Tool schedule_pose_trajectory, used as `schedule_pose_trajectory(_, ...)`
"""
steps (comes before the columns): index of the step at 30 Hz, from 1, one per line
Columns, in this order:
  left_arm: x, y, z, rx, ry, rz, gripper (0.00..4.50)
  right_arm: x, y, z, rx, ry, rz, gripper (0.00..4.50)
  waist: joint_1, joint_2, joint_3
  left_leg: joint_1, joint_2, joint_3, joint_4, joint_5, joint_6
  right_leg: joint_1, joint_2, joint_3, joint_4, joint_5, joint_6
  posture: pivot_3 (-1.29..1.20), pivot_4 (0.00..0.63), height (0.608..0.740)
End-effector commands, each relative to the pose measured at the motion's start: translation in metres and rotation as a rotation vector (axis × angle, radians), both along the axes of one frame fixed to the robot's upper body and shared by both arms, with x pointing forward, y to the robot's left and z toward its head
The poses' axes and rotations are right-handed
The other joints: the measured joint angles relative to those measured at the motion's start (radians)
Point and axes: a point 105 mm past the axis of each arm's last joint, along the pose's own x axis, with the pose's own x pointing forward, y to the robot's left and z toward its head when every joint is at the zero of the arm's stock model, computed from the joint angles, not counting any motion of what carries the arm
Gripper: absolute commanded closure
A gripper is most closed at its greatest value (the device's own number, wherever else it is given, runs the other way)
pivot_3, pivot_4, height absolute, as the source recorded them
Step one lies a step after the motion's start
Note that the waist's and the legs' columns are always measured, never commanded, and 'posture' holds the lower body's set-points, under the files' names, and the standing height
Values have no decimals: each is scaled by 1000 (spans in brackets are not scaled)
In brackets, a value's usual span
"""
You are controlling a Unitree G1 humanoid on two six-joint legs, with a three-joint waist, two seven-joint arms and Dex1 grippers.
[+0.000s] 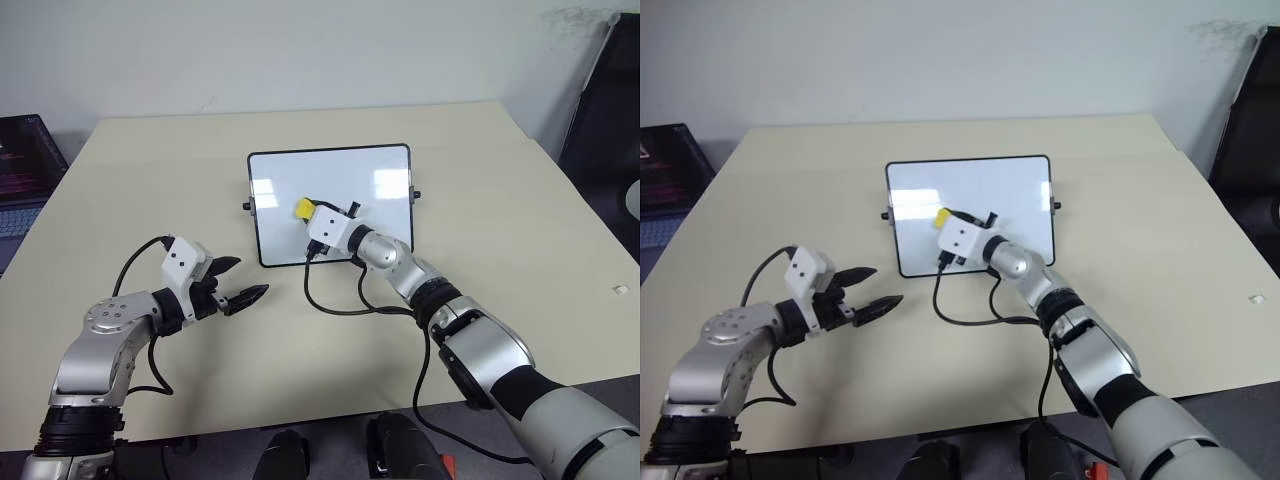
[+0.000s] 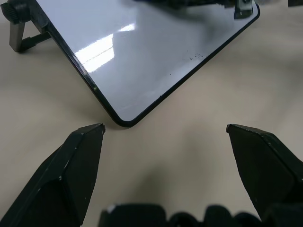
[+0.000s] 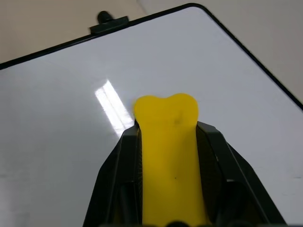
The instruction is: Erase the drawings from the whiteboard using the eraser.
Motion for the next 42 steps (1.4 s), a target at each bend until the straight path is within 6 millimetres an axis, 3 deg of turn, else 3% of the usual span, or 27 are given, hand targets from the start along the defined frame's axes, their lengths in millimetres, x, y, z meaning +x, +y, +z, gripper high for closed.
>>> schedule_pose_trajectory(1, -2, -9, 12, -13, -48, -43, 0, -9, -7, -33, -75, 71, 21, 3309, 0, 0, 0, 1, 0, 0, 1, 0, 0, 1, 0, 0, 0, 0, 0, 0, 150, 740)
schedule_pose_trajectory(5, -1, -13, 15, -22, -54, -56, 0, -14, -4, -24, -74, 11, 69, 3309, -1, 0, 0, 5, -1, 0, 2, 0, 0, 6, 1, 0, 0, 0, 0, 0, 150, 740)
schedule_pose_trajectory(9, 0, -16, 18, -32, -63, -74, 0, -21, -6, 18, -70, -224, 156, 3309, 1, 1, 1, 4, -1, -3, 3, 0, 0, 6, 5, 0, 0, -1, 1, 0, 150, 740)
schedule_pose_trajectory(12, 1, -19, 21, -34, -69, -90, 0, -16, -23, 53, 4, -326, 120, 3321, -1, 1, 1, 2, -1, -2, 3, 0, 0, 4, 5, 0, -1, 0, 0, 0, 150, 740)
schedule_pose_trajectory(14, 2, -23, 23, -33, -71, -108, 0, -10, -36, 64, 29, -348, 81, 3321, -1, 1, 1, 0, -1, -2, 2, 0, 0, 3, 5, 0, -1, 0, 0, 0, 150, 740)
schedule_pose_trajectory(17, 1, -33, 24, -26, -72, -158, 0, 4, -60, 54, -19, -302, -3, 3321, -1, 1, 1, 0, 0, -2, 1, 0, 0, 2, 5, 0, -1, 0, 0, 0, 150, 740)
schedule_pose_trajectory(21, 1, -43, 26, -24, -74, -205, 0, 11, -77, 23, -82, -207, -55, 3321, -1, 0, 1, -1, 0, -1, 1, 0, 0, 2, 4, 0, -3, 0, 0, 0, 150, 740)
schedule_pose_trajectory(25, 1, -51, 32, -23, -81, -246, 0, -9, -74, -25, -149, -109, 28, 3323, -3, 0, 0, 0, -1, -1, 1, 0, 0, 2, 5, 1, -3, 0, 0, 0, 150, 740)
schedule_pose_trajectory(31, 2, -53, 35, -28, -84, -252, 0, -23, -71, -50, -181, -62, 68, 3324, -6, 0, 0, 5, -1, 0, 3, 0, 0, 6, 6, 1, -1, 0, 0, 0, 150, 740)
schedule_pose_trajectory(34, 2, -53, 35, -31, -84, -256, 0, -23, -68, -42, -145, -81, 68, 3324, -5, 0, 0, 9, -1, 1, 3, 0, 0, 11, 7, 2, -1, -3, 5, 0, 150, 740)
schedule_pose_trajectory(42, 2, -52, 34, -36, -83, -253, 0, -23, -68, 27, 105, -166, 42, 3324, -4, 0, 1, 6, 0, -1, 2, 0, 0, 8, 7, 2, -2, -1, 0, 0, 150, 740)
